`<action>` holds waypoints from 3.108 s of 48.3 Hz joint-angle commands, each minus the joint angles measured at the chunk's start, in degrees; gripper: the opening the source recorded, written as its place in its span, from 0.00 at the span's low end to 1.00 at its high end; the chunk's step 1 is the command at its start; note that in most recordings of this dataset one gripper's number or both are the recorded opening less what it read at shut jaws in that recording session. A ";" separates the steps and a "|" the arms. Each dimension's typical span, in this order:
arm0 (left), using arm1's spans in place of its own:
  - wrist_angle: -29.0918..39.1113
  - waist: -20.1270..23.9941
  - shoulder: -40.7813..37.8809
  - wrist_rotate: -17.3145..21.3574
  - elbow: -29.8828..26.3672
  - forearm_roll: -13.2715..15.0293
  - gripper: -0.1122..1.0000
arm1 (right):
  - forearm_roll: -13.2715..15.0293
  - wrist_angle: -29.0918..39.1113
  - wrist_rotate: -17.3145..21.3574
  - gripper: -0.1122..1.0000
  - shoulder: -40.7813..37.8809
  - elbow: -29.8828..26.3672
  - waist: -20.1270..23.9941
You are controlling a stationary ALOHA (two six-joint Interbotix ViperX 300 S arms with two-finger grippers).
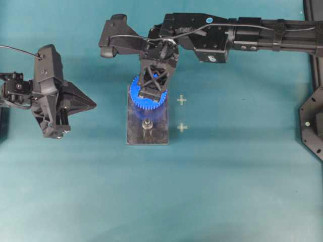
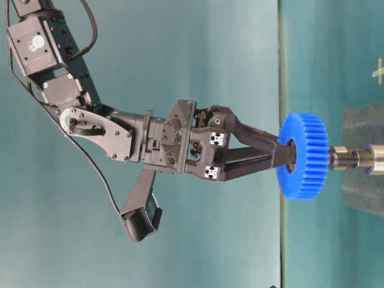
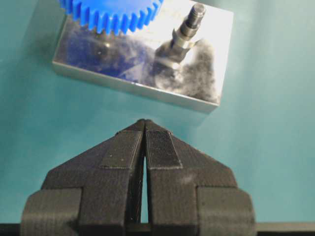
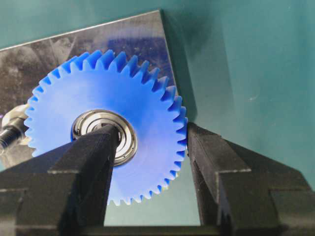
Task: Fit the large gear onto the shaft.
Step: 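Align the gear bearing with the upper shaft and push it on, then open the right gripper and withdraw it to the right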
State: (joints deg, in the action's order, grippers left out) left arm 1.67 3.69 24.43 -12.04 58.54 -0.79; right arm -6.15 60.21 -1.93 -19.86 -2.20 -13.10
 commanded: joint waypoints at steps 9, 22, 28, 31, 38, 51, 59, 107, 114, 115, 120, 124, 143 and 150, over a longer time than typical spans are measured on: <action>-0.44 0.09 0.26 -0.09 -0.44 -0.18 0.10 | -0.26 0.00 -0.44 0.65 1.14 -1.58 0.00; -0.44 0.09 0.26 -0.09 -0.44 -0.18 0.10 | -0.44 0.00 0.00 0.74 1.23 -1.67 0.18; -0.44 0.09 0.26 -0.09 -0.44 -0.18 0.10 | -0.62 0.35 0.09 0.74 1.49 -2.11 0.88; -0.44 0.09 0.26 -0.09 -0.44 -0.18 0.10 | -0.62 0.53 0.00 0.74 1.32 -2.29 1.58; -0.44 0.09 0.26 -0.09 -0.35 -0.18 0.10 | -0.62 0.44 0.09 0.74 0.09 -2.46 2.55; -0.44 0.09 0.26 -0.09 -0.44 -0.18 0.10 | -1.32 0.53 0.35 0.73 -1.05 -2.20 3.43; -0.44 0.09 0.26 -0.09 -0.53 -0.18 0.10 | -1.23 0.70 0.35 0.73 -0.79 -2.46 2.99; -3.52 -0.26 2.20 1.49 0.70 -0.18 0.10 | -0.97 -9.76 -0.62 0.73 20.48 15.38 3.60; -7.21 -1.23 2.20 4.39 0.97 -0.18 0.10 | -0.97 -15.73 -0.88 0.73 24.79 21.71 4.57; -7.47 -1.41 2.11 5.01 0.97 -0.26 0.10 | -0.88 -16.44 -0.88 0.73 25.22 22.50 4.66; -7.47 -1.67 1.93 6.42 0.97 -0.18 0.10 | -0.88 -19.42 -1.14 0.73 27.42 26.63 5.19; -7.47 -1.85 1.76 6.86 0.70 -0.26 0.10 | -0.88 -21.09 -1.14 0.73 29.27 29.27 5.71; -8.09 -2.64 1.67 9.67 0.70 -0.18 0.10 | 0.35 -35.16 -1.58 0.72 40.25 42.63 7.12; -9.49 -2.72 1.67 9.93 0.88 -0.18 0.10 | 0.35 -40.61 -1.32 0.73 44.74 48.16 7.91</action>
State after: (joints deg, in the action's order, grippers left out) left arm -6.77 1.14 25.84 -2.20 60.03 -0.88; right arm -5.80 22.41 -2.72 21.97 44.21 -5.89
